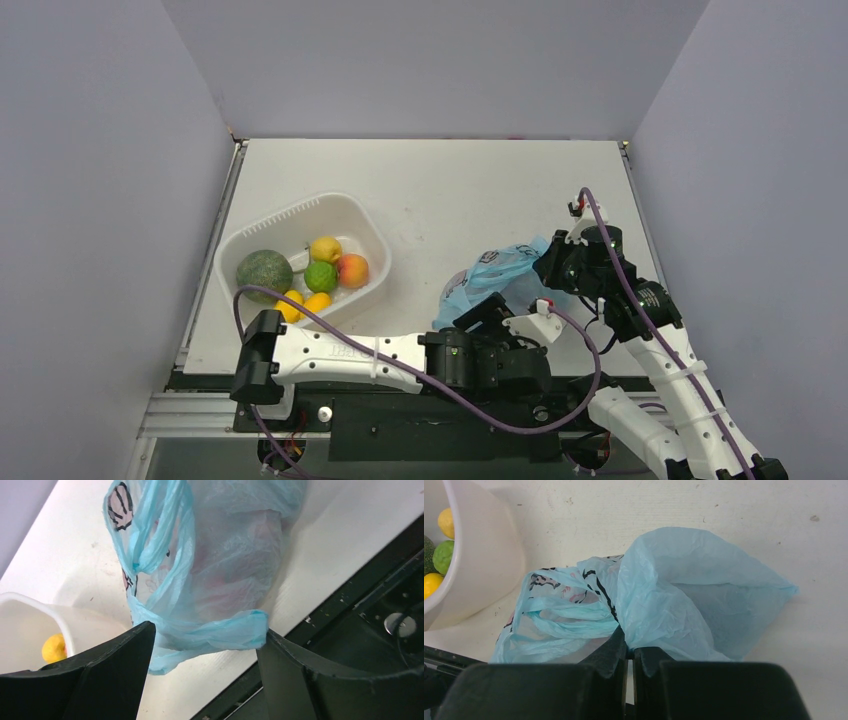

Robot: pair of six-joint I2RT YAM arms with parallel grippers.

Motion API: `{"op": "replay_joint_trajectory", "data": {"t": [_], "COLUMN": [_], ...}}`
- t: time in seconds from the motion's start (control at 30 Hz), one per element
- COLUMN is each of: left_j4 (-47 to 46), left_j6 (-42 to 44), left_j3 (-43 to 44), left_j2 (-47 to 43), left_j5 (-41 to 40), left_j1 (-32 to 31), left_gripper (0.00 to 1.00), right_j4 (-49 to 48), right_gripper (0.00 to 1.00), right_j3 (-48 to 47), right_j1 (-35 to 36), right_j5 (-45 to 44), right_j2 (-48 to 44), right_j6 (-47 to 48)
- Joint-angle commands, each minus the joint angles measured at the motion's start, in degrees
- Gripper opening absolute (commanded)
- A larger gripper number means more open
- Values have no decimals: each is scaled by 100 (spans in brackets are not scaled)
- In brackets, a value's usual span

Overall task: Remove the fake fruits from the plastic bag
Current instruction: Adjust the plastic bag at the center of the board.

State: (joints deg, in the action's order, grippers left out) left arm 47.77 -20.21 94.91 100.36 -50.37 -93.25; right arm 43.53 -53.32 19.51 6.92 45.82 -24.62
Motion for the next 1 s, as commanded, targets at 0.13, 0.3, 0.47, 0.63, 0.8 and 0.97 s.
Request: {"op": "replay_joint_trajectory", "data": {"t": [0.13,0.3,0.47,0.63,0.8,0.97], "left_j4": [863,548,-2083,-5191,-6183,-6596], "left_j6": [-1133,-2178,-2330,-2415,-2627,-2709], "left_j3": [484,-550,-2937,-5242,-6094,-6256], "left_j2": [98,-904,-2484,-4339,-5028,-4924], "left_j5": [-1581,-1271,-509,439,752,855], "left_j1": [201,511,574,813,1011,1032], "left_gripper": [12,0,0,0,0,0], "right_j4": [-129,-110,7,184,-54,-939], "right_gripper": [0,0,0,18,56,66], "right_j3": [71,-18,-232,-252,62,862], "right_j1": [-12,-17,-17,15,503,1369], "right_j5": [57,14,-1,575,1152,224], "right_j2": [-95,-46,72,221,-170,-797], "right_j6": [22,72,175,16,-795,-2509]}}
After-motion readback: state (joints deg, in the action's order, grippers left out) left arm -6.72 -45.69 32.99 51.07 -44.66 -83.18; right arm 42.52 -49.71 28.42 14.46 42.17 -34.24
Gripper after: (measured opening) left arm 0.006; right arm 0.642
